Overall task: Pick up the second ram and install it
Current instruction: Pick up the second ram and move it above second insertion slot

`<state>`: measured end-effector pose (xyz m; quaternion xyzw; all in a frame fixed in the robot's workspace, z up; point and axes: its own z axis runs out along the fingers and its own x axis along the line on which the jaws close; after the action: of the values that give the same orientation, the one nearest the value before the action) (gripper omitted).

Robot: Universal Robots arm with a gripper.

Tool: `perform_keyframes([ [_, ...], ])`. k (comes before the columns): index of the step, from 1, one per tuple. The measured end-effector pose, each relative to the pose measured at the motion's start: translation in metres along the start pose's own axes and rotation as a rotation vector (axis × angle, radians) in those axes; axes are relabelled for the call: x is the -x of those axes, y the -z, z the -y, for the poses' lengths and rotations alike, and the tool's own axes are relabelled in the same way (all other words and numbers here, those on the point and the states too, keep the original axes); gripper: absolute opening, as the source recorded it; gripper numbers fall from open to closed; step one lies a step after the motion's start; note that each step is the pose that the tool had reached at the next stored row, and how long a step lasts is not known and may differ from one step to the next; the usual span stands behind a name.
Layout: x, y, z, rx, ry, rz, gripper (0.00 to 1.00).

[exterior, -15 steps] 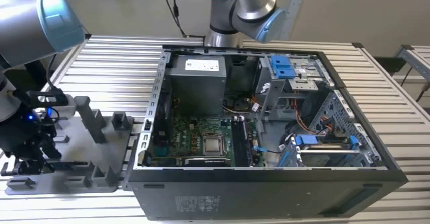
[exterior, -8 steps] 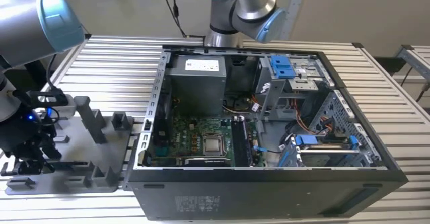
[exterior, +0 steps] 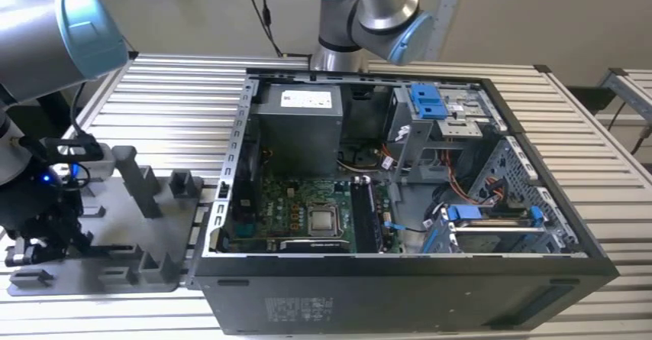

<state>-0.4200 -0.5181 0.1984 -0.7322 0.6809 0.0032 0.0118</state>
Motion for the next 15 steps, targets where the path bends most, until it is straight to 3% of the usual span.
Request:
perform_keyframes([
  [5, 0.0000, 0.0000, 0.0000, 0.0001, 0.000, 0.0000, 0.14],
  [15, -0.0001, 0.0000, 0.0000, 0.0000, 0.000, 0.0000, 0.14],
])
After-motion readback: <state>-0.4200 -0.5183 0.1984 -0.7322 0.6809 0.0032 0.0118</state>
